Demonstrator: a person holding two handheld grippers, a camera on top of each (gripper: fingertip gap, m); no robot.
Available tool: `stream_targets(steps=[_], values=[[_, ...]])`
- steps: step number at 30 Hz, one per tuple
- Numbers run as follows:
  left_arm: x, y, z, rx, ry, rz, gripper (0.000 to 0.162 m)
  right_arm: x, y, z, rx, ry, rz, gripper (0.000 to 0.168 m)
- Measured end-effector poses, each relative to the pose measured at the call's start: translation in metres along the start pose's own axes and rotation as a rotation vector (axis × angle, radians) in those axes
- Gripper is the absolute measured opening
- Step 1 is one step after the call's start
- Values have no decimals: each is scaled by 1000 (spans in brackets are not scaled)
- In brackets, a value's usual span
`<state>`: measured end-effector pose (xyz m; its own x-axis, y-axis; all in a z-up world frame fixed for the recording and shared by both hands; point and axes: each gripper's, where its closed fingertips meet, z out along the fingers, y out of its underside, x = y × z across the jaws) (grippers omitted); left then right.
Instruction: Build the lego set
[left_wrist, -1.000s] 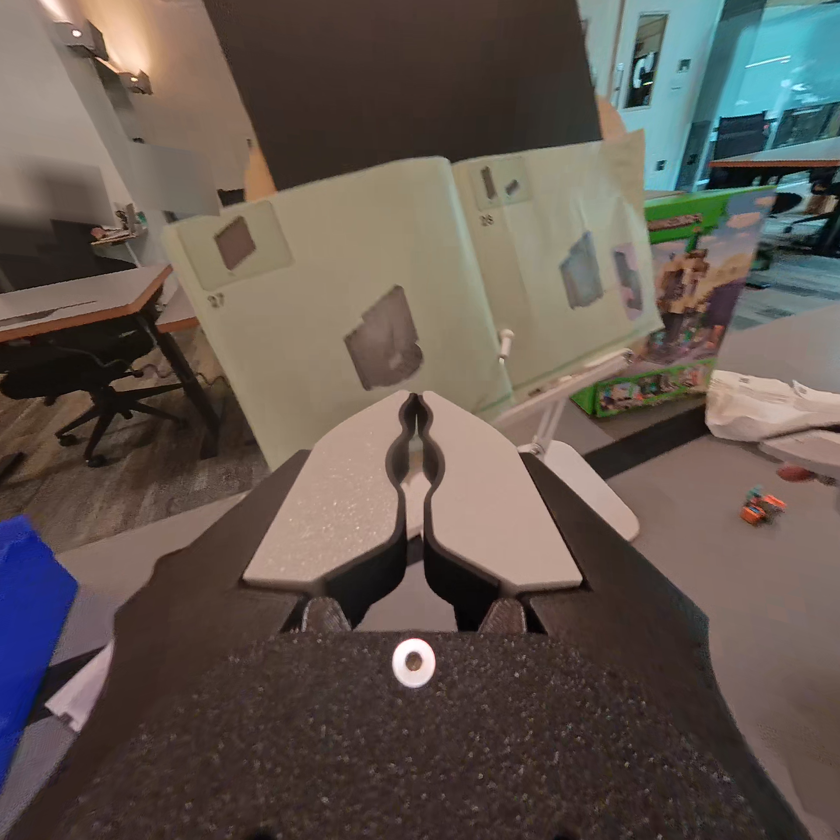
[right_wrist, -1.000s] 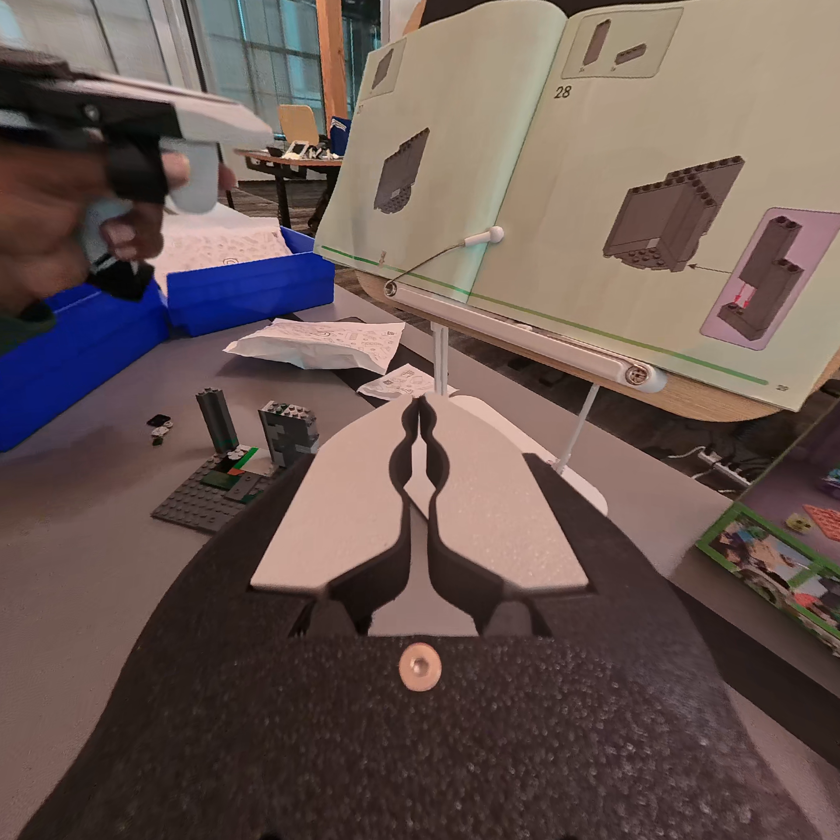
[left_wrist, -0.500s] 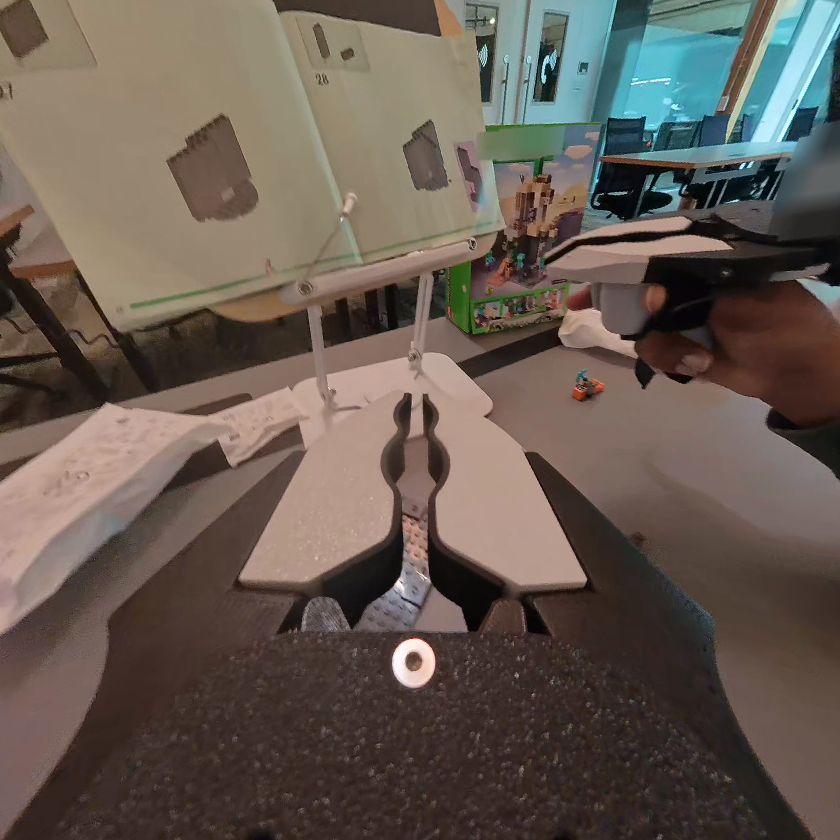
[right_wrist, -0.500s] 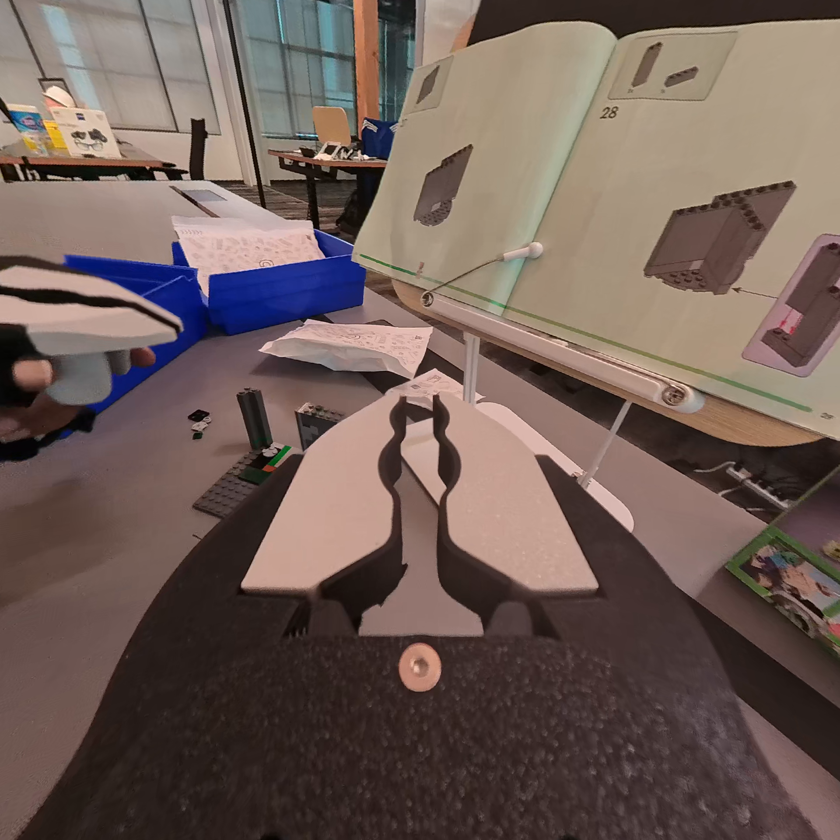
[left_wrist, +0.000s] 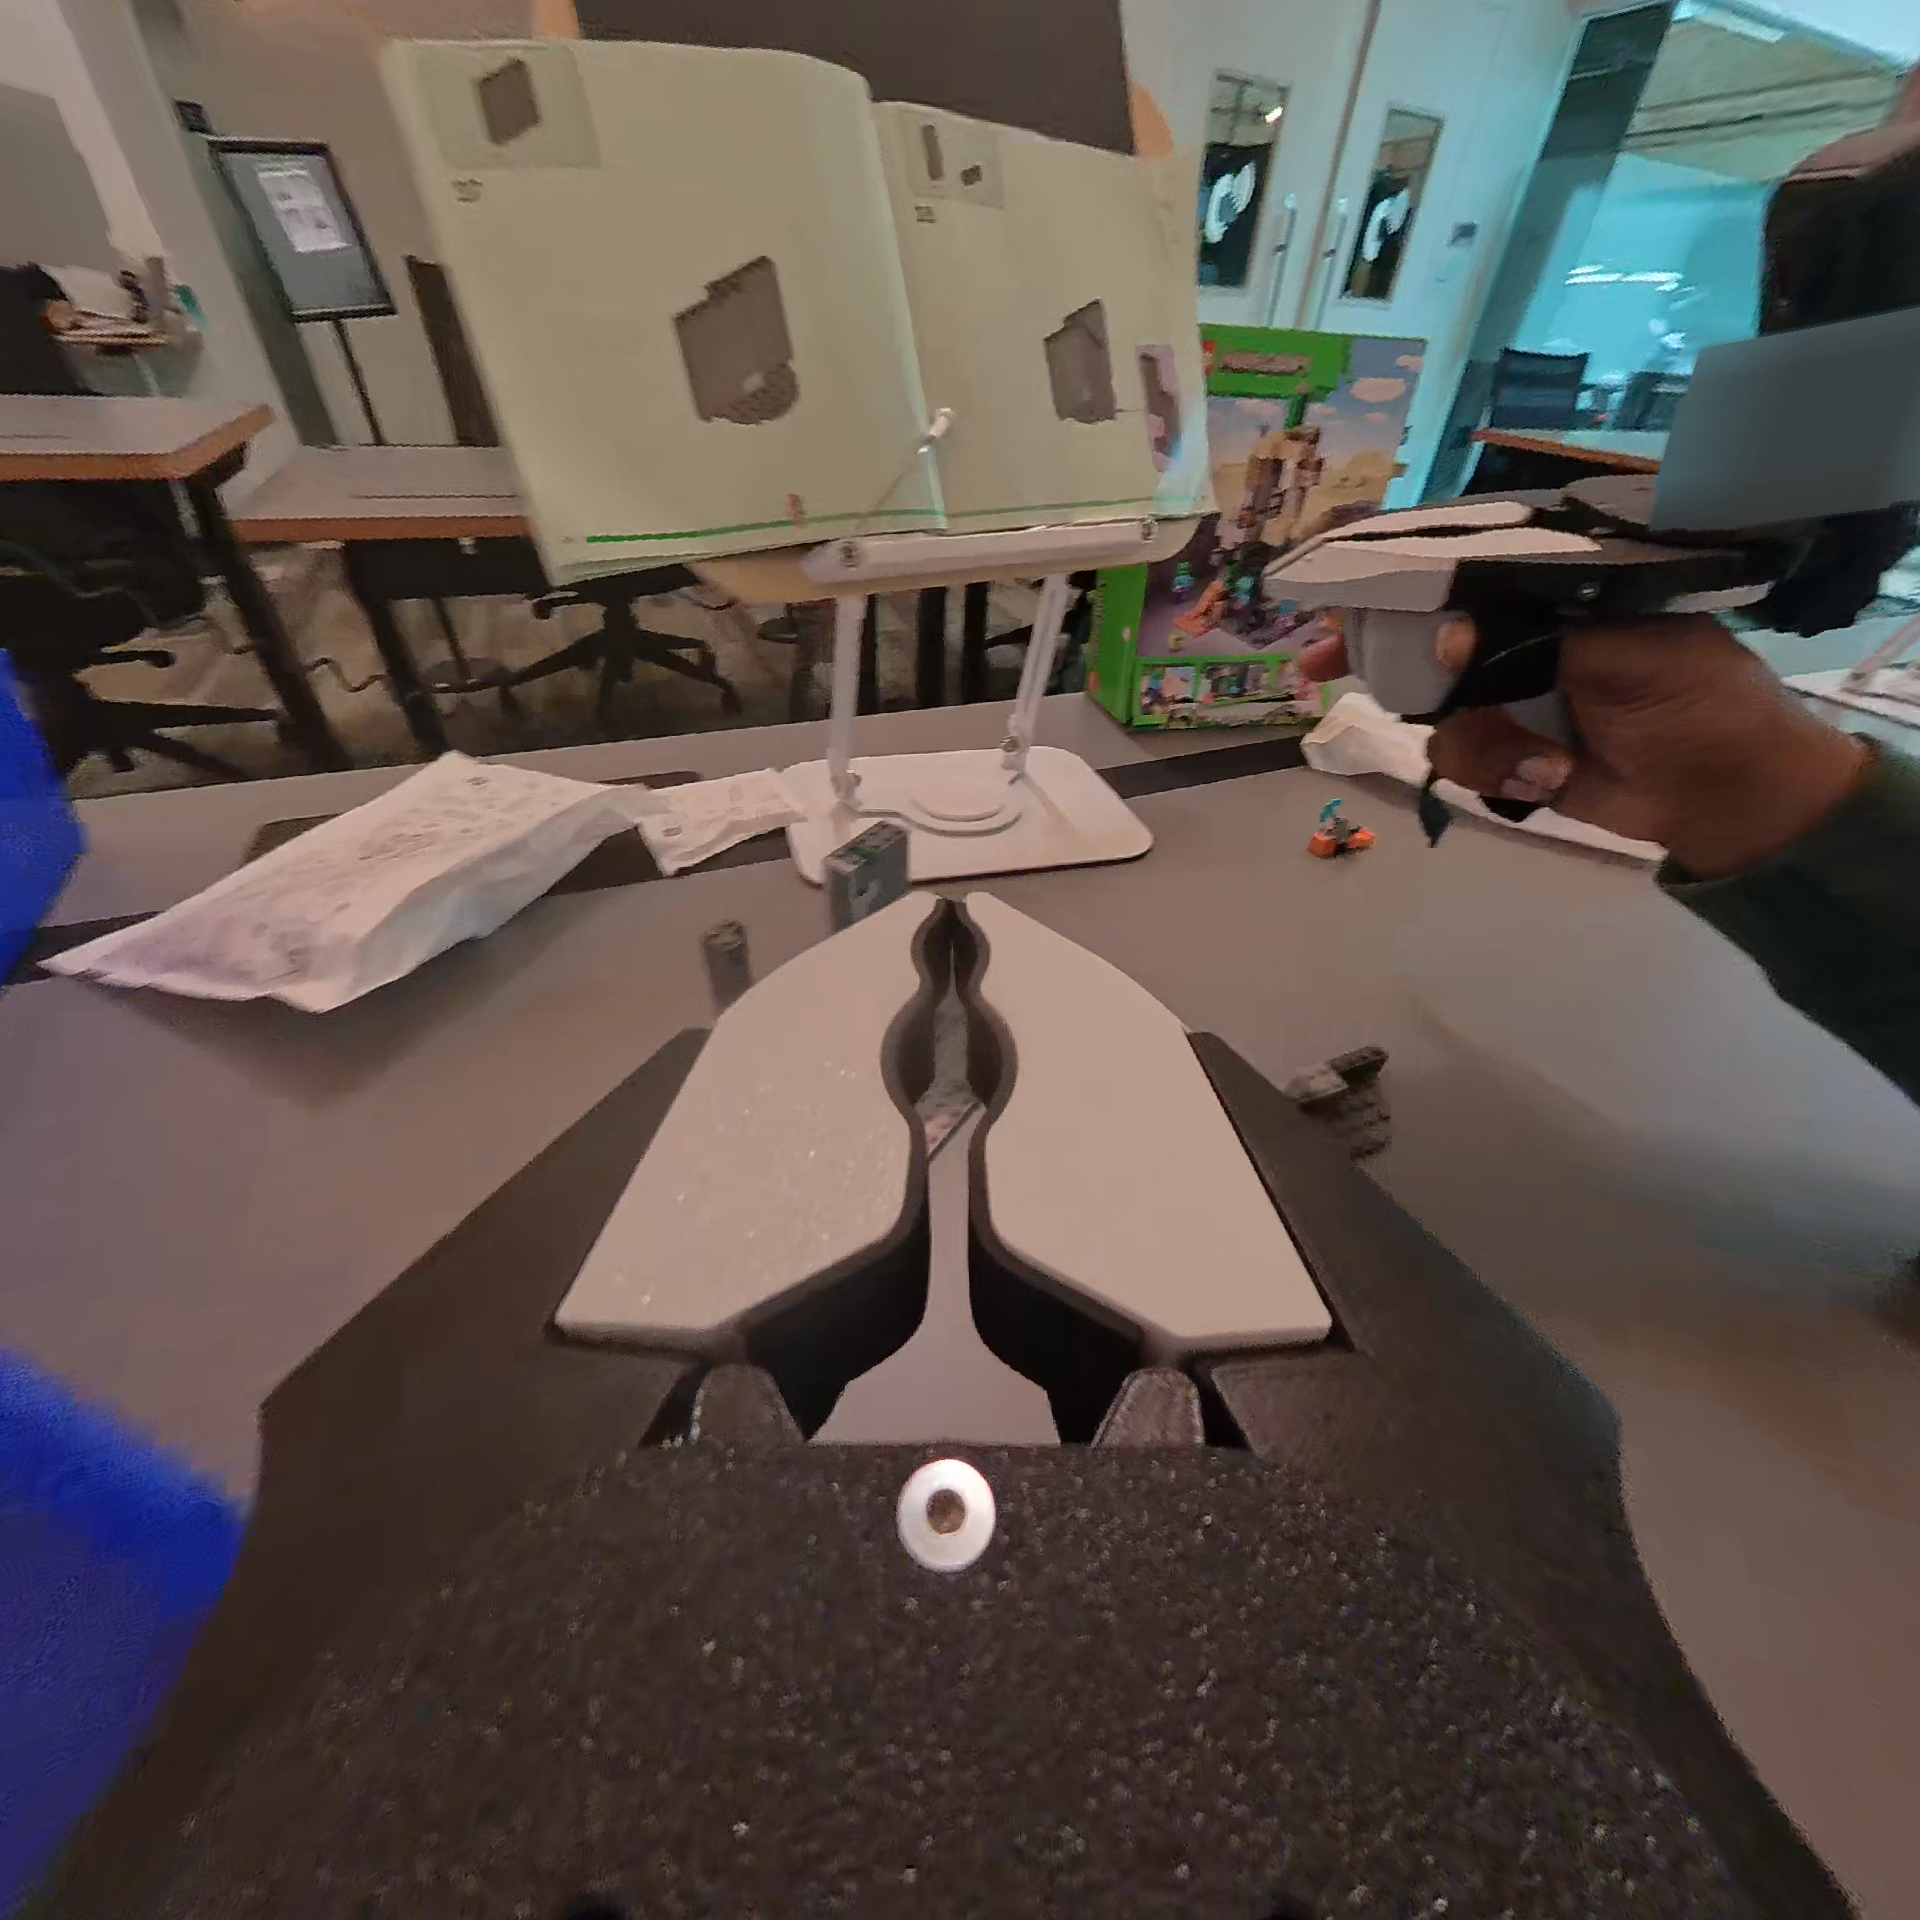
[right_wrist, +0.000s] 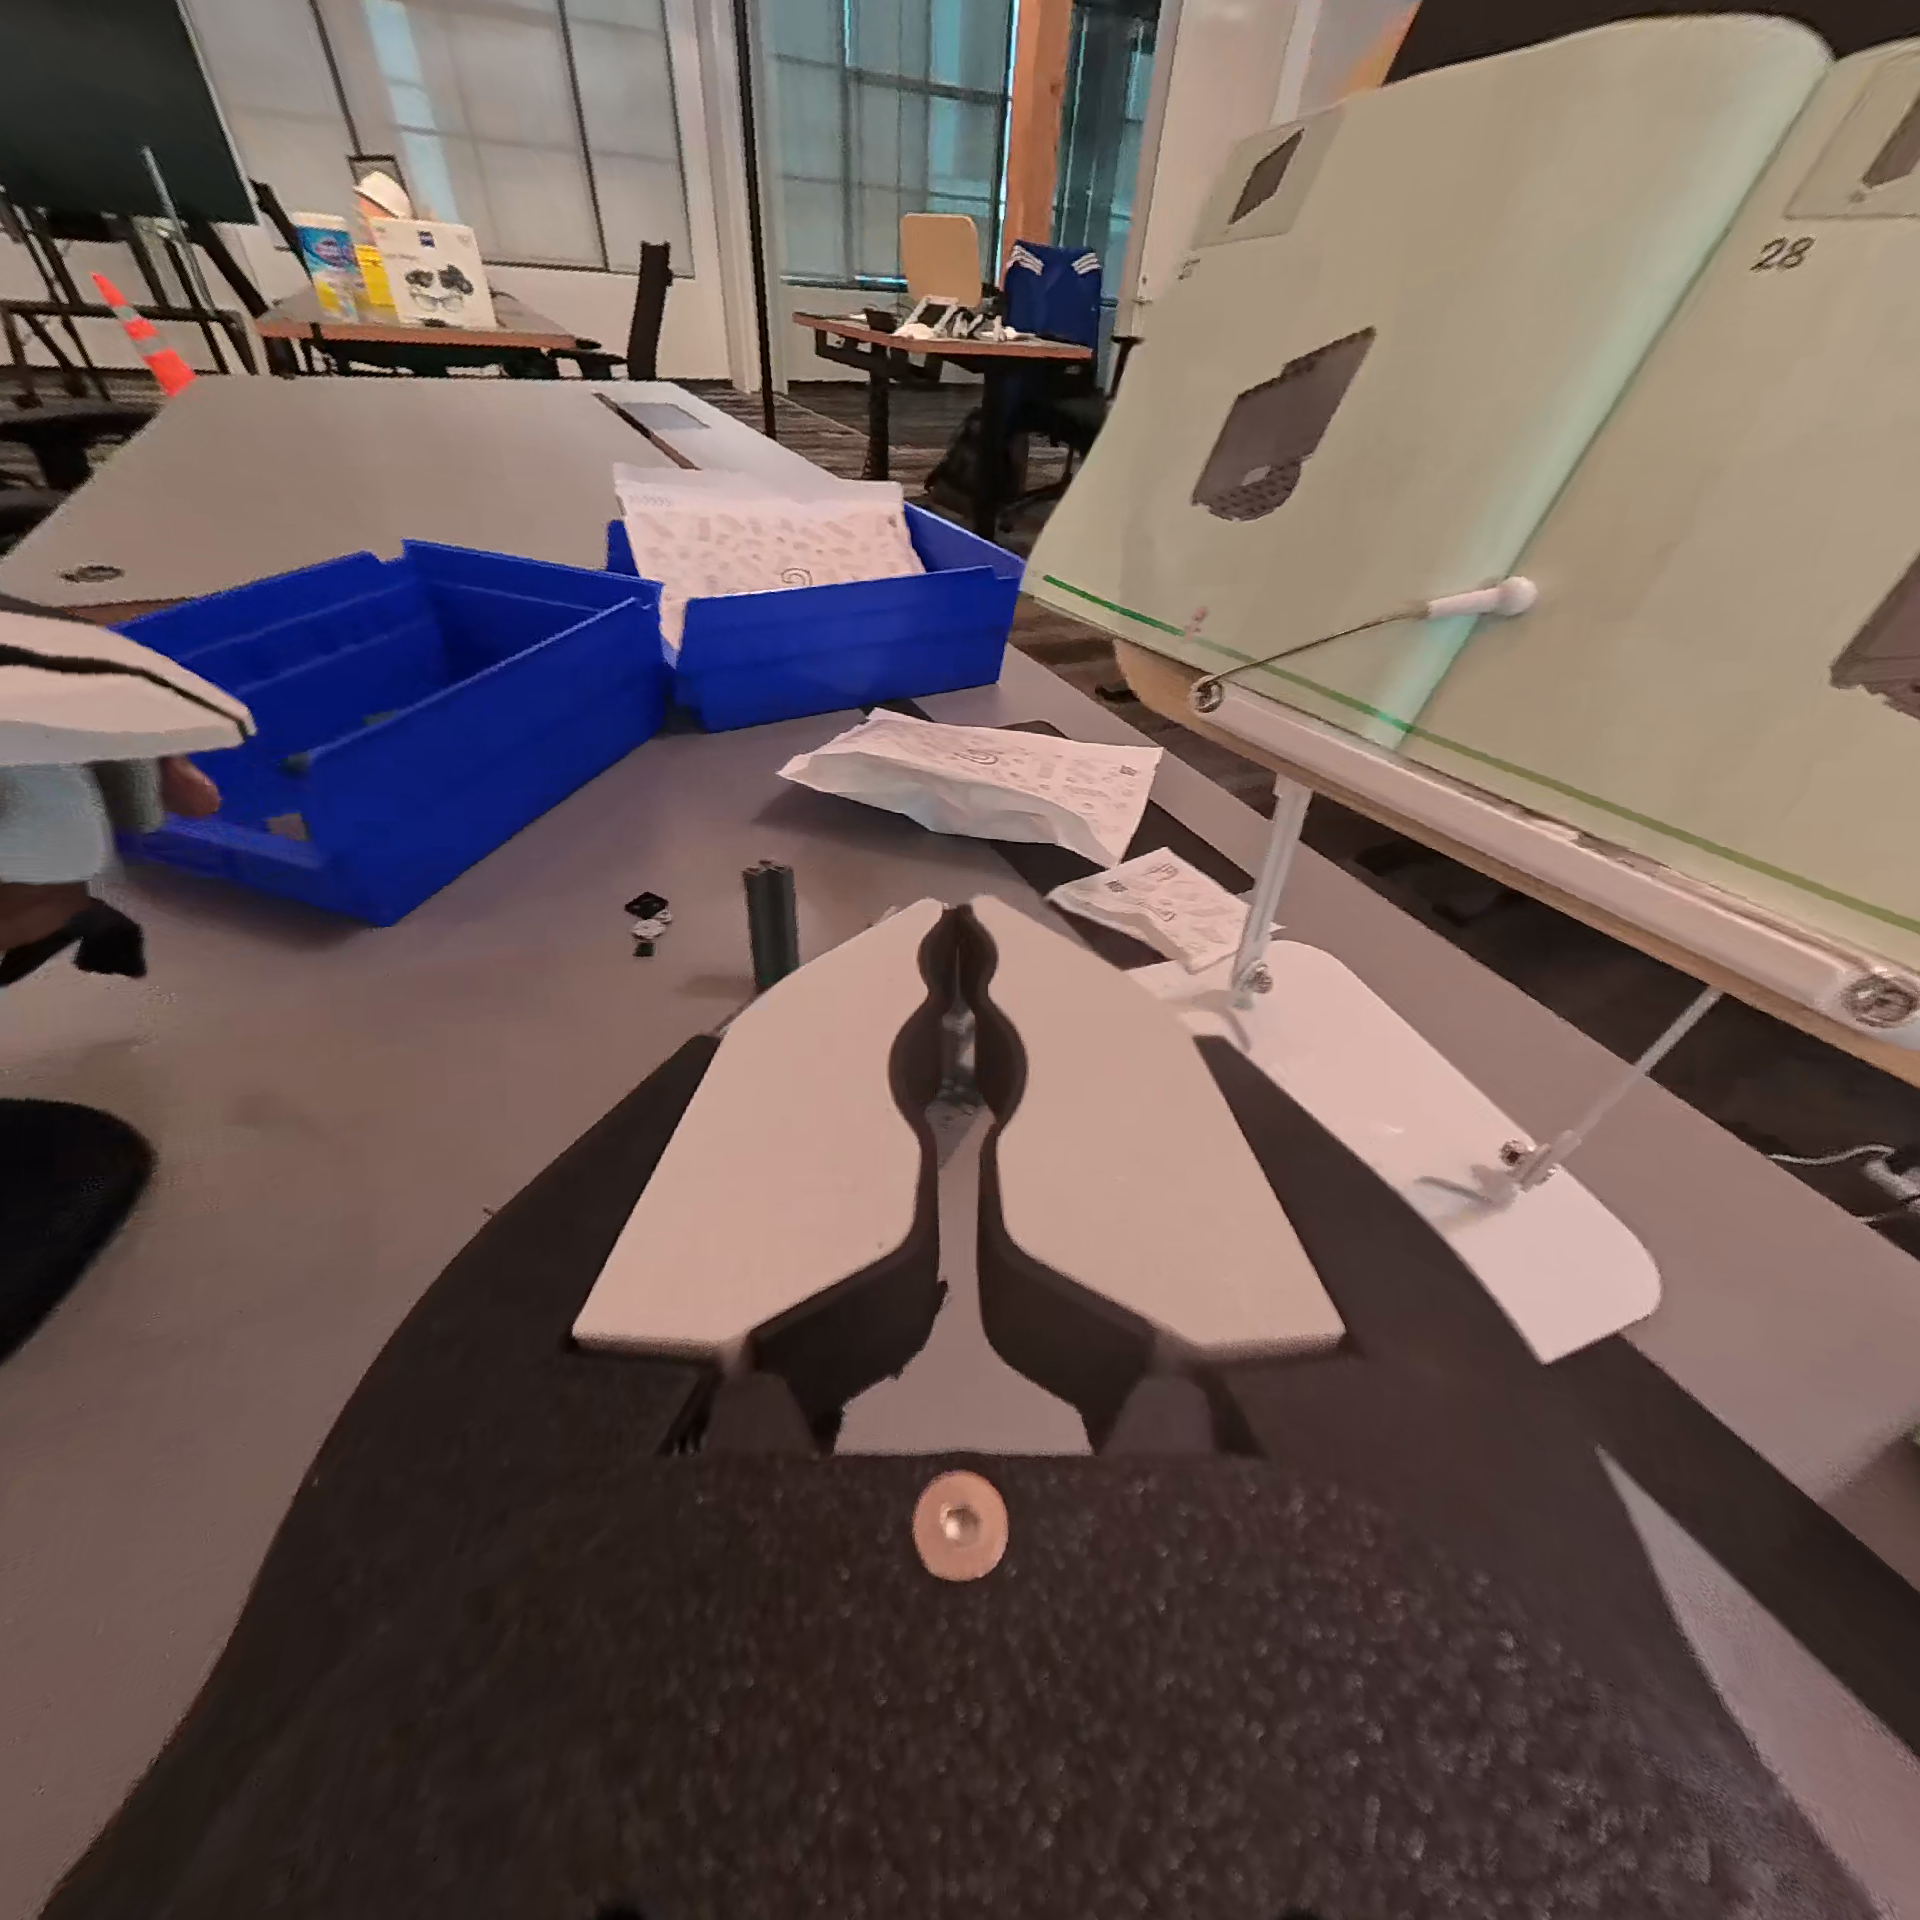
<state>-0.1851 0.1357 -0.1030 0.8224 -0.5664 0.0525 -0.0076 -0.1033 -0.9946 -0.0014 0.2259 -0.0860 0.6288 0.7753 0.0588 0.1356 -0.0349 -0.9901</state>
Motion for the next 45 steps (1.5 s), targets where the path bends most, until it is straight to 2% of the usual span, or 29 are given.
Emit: stream_targets(steps=[5, 9, 12, 15, 18, 20, 24, 28, 33, 35, 37, 39, 40, 41, 45], values=[[-58, -5, -55, -72, -154, 44, 0, -34, 18, -10, -34, -82, 86, 0], [-126, -10, -111, -153, -315, 77, 0, -54, 46, -35, -79, -107, 98, 0], [-171, -2, -146, -283, -406, 99, 0, -57, 61, -51, -77, -98, 116, 0], [-205, 13, -164, -435, -435, 112, 4, -53, 70, -57, -65, -83, 138, 0], [-221, 40, -162, -604, -337, 64, 22, -48, 75, -57, -73, -74, 148, 0], [-229, 57, -154, -699, -263, 43, 27, -47, 76, -55, -72, -76, 155, 0], [-235, 105, -141, -987, -106, -43, 43, -49, 86, -54, -97, -82, 154, 0], [-250, 143, -135, -1221, -106, -72, 49, -50, 91, -55, -119, -77, 127, 0], [-263, 171, -132, -1400, -140, -36, 59, -50, 91, -58, -114, -84, 132, 0], [-269, 171, -130, -1421, -156, -12, 58, -51, 91, -58, -111, -90, 138, 0], [-274, 170, -131, -1435, -165, -6, 48, -52, 91, -58, -113, -95, 138, 0], [-274, 170, -131, -1443, -145, 23, 46, -53, 93, -58, -118, -98, 133, 0], [-274, 170, -130, -1439, -133, 56, 39, -53, 93, -58, -120, -101, 129, 0], [-274, 167, -129, -1422, -129, 93, 23, -54, 94, -58, -123, -102, 126, 0], [-265, 142, -115, -1266, -120, 138, 7, -57, 93, -58, -122, -110, 124, 0]])
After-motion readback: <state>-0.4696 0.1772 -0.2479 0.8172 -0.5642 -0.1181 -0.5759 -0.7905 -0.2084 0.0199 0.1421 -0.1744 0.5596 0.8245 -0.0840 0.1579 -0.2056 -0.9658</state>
